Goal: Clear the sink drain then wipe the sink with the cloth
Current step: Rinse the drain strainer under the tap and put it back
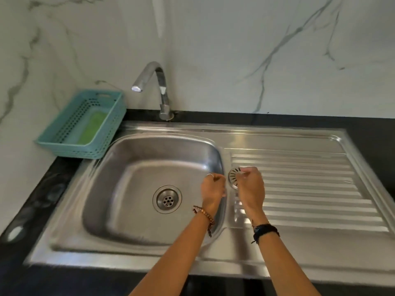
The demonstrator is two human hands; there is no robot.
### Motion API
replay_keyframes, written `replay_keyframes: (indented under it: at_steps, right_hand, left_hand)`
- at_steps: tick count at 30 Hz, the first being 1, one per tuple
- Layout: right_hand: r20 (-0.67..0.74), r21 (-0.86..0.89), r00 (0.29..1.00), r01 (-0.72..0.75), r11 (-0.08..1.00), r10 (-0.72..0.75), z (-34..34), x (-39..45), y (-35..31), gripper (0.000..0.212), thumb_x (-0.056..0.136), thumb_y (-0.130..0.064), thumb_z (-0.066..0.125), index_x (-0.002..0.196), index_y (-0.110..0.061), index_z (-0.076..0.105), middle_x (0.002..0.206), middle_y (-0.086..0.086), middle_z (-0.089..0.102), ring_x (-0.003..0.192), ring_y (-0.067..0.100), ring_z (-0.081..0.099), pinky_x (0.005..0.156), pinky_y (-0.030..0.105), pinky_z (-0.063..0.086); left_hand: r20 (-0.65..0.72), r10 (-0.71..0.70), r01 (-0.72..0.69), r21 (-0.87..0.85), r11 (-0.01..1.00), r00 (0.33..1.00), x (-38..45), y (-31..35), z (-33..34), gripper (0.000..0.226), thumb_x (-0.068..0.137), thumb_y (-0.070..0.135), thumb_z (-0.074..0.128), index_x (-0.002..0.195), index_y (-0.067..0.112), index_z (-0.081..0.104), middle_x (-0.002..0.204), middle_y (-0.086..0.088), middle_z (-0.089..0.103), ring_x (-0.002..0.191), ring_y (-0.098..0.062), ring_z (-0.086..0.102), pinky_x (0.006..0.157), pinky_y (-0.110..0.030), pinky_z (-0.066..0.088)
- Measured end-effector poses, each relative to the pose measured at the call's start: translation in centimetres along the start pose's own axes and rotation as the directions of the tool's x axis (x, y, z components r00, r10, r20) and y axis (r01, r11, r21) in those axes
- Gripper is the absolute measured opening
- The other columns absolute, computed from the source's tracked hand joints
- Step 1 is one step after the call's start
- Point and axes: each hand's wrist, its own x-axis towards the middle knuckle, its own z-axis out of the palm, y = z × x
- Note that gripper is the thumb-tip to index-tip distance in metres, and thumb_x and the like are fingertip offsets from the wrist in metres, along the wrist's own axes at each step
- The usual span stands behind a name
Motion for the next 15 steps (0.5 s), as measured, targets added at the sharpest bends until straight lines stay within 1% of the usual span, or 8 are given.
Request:
replay_keyframes:
  at_steps: [2,4,6,7,9,11,13,15]
  right_hand:
    - [-0.003,-0.189,0.999,-0.034,0.981,0.034,-0.1,1.6,1.1,0.032,0.090,-0.024,0.058,0.117,-0.008,0.052,0.121,0.011,0.049,0.109,0.028,0.050,0.087,0.045,0.050]
    - [0.032,-0.301,0.998,-0.043,0.953,0.056,-0.1,2.4,1.8,0.043,0.090,-0.030,0.058,0.123,-0.004,0.048,0.126,0.015,0.045,0.115,0.030,0.045,0.091,0.044,0.048]
    - [0.064,-0.340,0.997,-0.015,0.940,0.039,0.1,2.6,2.4,0.046,0.091,-0.035,0.056,0.125,-0.004,0.048,0.126,0.015,0.045,0.116,0.030,0.045,0.093,0.042,0.046]
    - [0.066,-0.341,0.998,0.001,0.940,0.023,0.3,2.7,2.6,0.046,0.091,-0.036,0.056,0.124,-0.005,0.049,0.126,0.015,0.046,0.115,0.029,0.045,0.093,0.041,0.046]
    - [0.059,-0.306,0.998,-0.001,0.952,0.020,0.5,2.6,2.7,0.046,0.089,-0.036,0.059,0.124,-0.006,0.050,0.125,0.014,0.046,0.114,0.028,0.045,0.092,0.039,0.045]
    - [0.061,-0.255,0.997,-0.021,0.967,0.038,0.7,2.5,2.6,0.047,0.088,-0.033,0.061,0.125,-0.006,0.050,0.125,0.014,0.046,0.115,0.029,0.044,0.094,0.039,0.044]
    - [0.070,-0.189,0.996,-0.047,0.981,0.061,0.9,2.5,2.3,0.048,0.086,-0.029,0.065,0.125,-0.006,0.051,0.125,0.014,0.047,0.116,0.030,0.044,0.098,0.040,0.044]
    - [0.072,-0.083,0.994,-0.072,0.994,0.078,1.1,2.2,1.9,0.045,0.084,-0.025,0.068,0.122,-0.005,0.053,0.122,0.014,0.051,0.114,0.029,0.049,0.096,0.041,0.047]
  left_hand:
    - [-0.010,0.014,-0.013,0.084,0.996,1.000,1.1,-0.6,0.8,0.014,0.087,0.005,0.055,0.076,0.008,0.063,0.078,-0.016,0.061,0.074,-0.023,0.056,0.077,-0.039,0.053]
    - [-0.005,0.030,-0.029,0.134,0.991,1.000,1.7,-1.1,1.3,0.003,0.087,0.010,0.061,0.085,0.009,0.063,0.087,-0.014,0.064,0.081,-0.023,0.059,0.082,-0.040,0.054]
    - [-0.007,0.022,-0.021,0.143,0.990,1.000,2.4,-1.7,1.4,0.010,0.086,0.011,0.063,0.094,0.005,0.063,0.092,-0.016,0.067,0.084,-0.024,0.061,0.083,-0.040,0.055]
    - [-0.008,0.015,-0.014,0.135,0.991,1.000,2.6,-1.8,1.4,0.016,0.086,0.012,0.063,0.099,0.002,0.064,0.093,-0.016,0.067,0.084,-0.024,0.062,0.084,-0.040,0.055]
    - [0.001,0.000,-0.001,0.114,0.994,1.000,2.9,-1.9,1.2,0.021,0.086,0.011,0.063,0.104,-0.001,0.063,0.087,-0.015,0.066,0.079,-0.022,0.062,0.084,-0.040,0.055]
    - [0.010,-0.043,0.043,0.030,0.999,0.999,3.1,-2.1,0.8,0.021,0.086,0.007,0.062,0.104,-0.003,0.063,0.083,-0.012,0.065,0.075,-0.020,0.061,0.081,-0.039,0.055]
    - [0.054,-0.107,0.111,-0.074,0.991,0.993,3.3,-2.2,0.2,0.014,0.086,0.003,0.061,0.099,-0.002,0.064,0.087,-0.014,0.066,0.076,-0.021,0.062,0.075,-0.032,0.056]
    - [0.129,-0.161,0.185,-0.201,0.962,0.978,3.5,-2.1,-0.8,0.005,0.086,0.000,0.060,0.086,0.005,0.062,0.082,-0.011,0.066,0.069,-0.017,0.063,0.062,-0.020,0.056]
